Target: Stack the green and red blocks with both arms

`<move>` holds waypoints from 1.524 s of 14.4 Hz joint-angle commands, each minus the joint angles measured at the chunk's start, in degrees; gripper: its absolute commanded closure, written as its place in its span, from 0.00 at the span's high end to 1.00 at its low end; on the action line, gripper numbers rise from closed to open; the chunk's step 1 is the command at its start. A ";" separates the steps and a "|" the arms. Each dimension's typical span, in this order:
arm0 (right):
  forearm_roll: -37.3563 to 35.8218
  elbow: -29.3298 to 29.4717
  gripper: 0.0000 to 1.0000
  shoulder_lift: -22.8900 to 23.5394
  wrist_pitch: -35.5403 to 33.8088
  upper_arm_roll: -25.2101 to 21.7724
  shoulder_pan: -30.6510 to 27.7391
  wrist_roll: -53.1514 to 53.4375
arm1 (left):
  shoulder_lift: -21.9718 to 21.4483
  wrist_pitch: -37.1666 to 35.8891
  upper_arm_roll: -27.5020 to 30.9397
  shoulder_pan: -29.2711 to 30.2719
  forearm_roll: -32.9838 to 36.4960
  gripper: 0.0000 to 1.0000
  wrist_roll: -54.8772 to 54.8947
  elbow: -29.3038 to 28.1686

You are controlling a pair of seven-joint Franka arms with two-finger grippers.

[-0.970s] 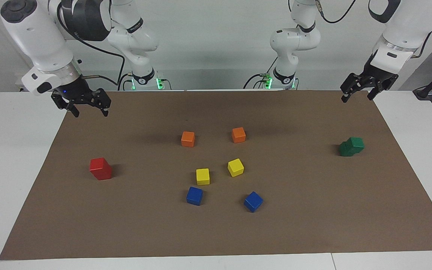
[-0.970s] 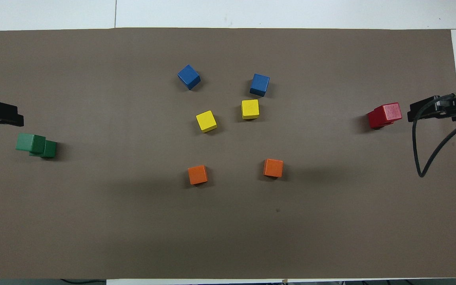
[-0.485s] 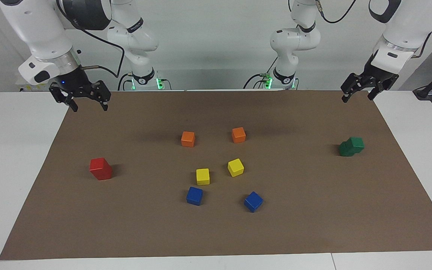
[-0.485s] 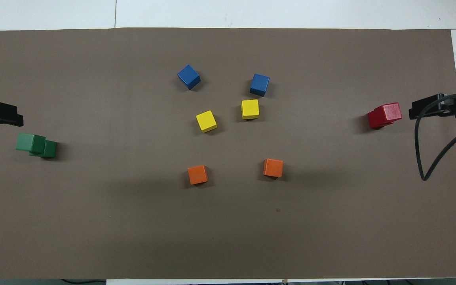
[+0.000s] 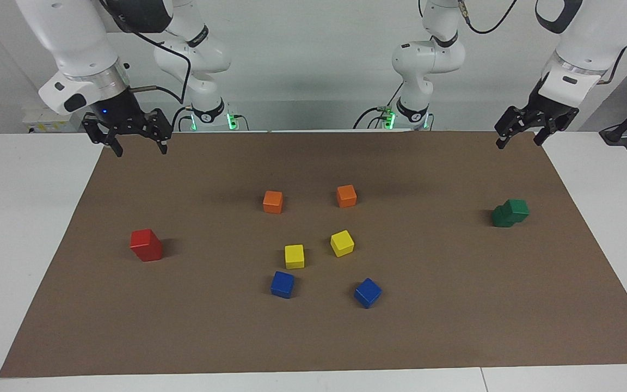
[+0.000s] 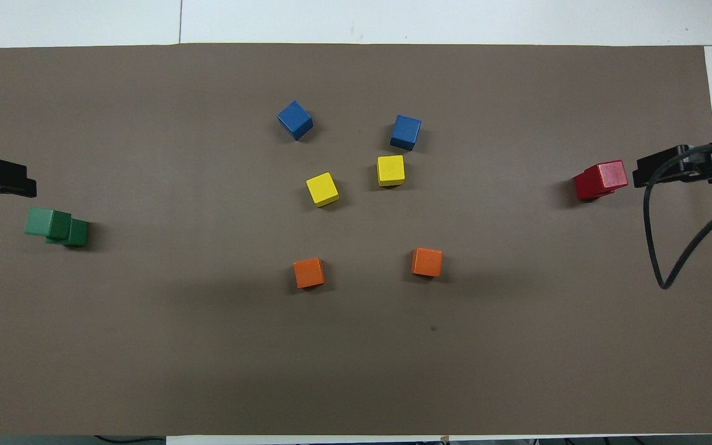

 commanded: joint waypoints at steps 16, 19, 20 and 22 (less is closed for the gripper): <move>0.44 -3.82 1.00 -2.47 0.52 -0.80 -0.23 0.62 | 0.31 -0.06 -0.72 0.68 0.45 1.00 0.05 0.75; 0.17 -3.91 1.00 -2.55 0.52 -0.80 -0.58 0.62 | 0.40 -0.06 -0.72 0.68 0.45 1.00 -0.04 0.75; -0.09 -3.91 1.00 -2.55 0.60 -0.80 -0.58 0.71 | 0.40 -0.06 -0.72 0.68 0.45 1.00 0.05 0.75; -0.97 -4.09 1.00 -2.64 0.52 -0.89 -0.58 0.71 | 0.40 -0.06 -0.72 0.59 0.45 1.00 0.05 0.75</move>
